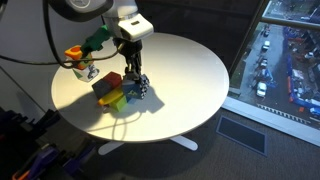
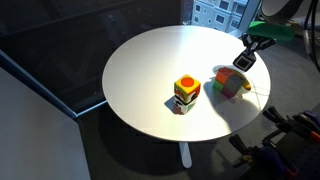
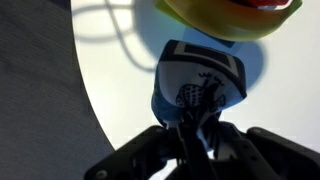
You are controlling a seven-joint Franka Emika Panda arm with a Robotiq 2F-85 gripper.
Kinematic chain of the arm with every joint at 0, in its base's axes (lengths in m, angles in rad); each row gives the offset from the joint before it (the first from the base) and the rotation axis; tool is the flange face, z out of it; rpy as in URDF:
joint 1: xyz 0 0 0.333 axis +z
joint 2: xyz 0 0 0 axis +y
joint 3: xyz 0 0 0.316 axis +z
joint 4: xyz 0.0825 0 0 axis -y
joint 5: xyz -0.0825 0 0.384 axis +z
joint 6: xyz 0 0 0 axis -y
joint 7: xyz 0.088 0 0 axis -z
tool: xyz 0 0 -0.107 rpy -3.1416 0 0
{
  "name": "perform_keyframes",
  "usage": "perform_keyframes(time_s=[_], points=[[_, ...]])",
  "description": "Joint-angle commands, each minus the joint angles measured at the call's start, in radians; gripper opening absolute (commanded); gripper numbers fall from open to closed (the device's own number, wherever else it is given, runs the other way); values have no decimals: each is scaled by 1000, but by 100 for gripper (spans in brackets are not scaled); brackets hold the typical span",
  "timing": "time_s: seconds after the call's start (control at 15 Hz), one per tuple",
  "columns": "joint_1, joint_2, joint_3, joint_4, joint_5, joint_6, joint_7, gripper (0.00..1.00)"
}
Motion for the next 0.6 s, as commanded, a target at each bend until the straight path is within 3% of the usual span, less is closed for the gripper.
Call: perform_keyframes(time_s=[0.0, 0.27, 0.53], points=[[2, -93, 4, -25, -61, -43, -45, 6], [7, -154, 33, -33, -133, -59, -109, 6], [4, -193, 94, -36, -138, -88, -255, 6]])
